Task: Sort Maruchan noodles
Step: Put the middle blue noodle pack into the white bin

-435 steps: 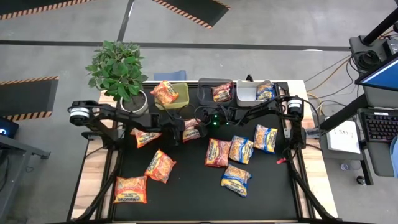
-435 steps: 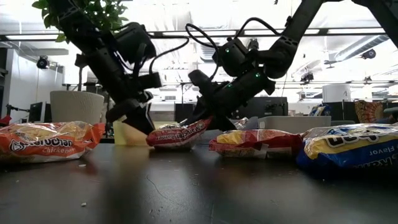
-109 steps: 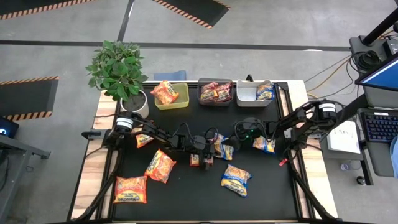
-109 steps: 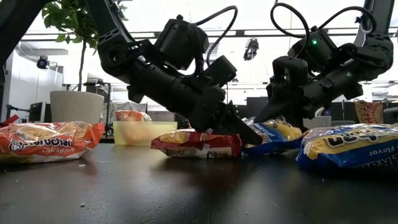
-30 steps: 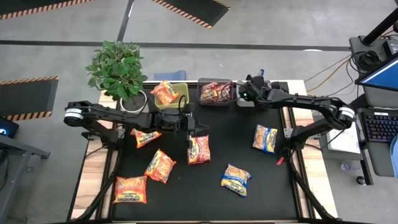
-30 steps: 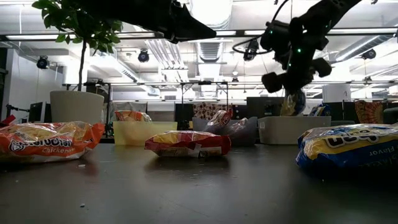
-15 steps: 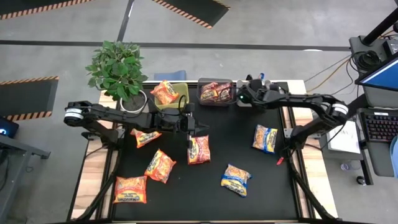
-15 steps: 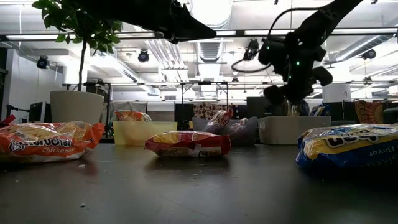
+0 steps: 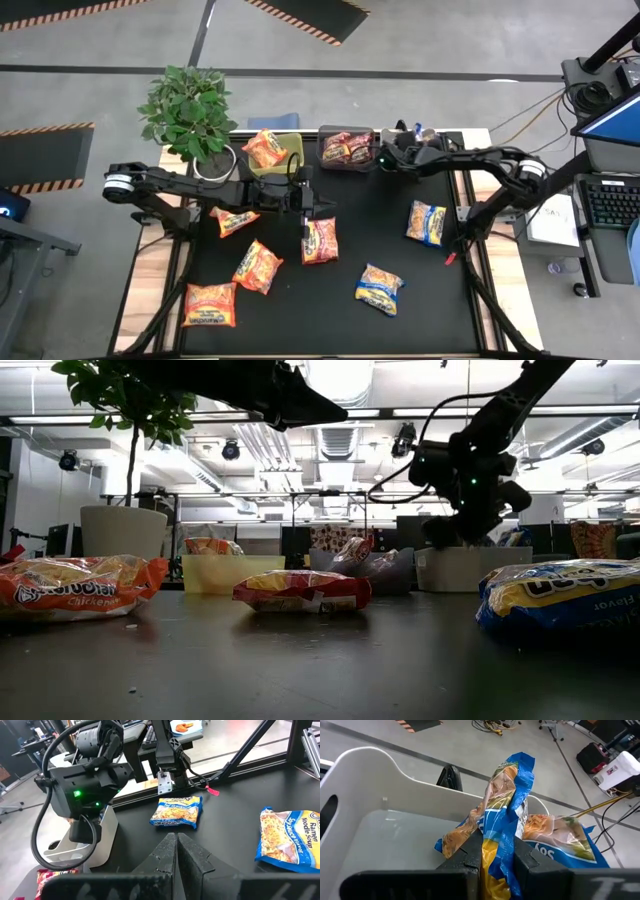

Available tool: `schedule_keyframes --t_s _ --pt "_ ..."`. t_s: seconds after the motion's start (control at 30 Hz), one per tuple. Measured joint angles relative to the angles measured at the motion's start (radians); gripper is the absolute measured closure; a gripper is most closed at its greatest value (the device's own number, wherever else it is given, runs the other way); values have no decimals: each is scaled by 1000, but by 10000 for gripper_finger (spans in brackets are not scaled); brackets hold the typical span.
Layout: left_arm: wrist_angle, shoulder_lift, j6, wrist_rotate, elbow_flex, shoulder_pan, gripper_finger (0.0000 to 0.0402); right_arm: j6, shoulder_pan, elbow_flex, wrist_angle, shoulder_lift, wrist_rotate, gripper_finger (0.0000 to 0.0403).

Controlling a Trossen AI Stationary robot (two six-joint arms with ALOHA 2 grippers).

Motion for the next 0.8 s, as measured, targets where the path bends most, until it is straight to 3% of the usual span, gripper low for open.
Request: schedule_keyframes --t_s 0.2,0.57,0.8 --pt "0 0 0 0 0 0 402 0 0 0 1 9 -3 354" --pt "-11 0 -4 0 -1 0 402 -2 0 8 -48 -4 0 291" --pt "-25 0 -8 0 -1 0 402 -4 -3 25 -130 -33 2 290"
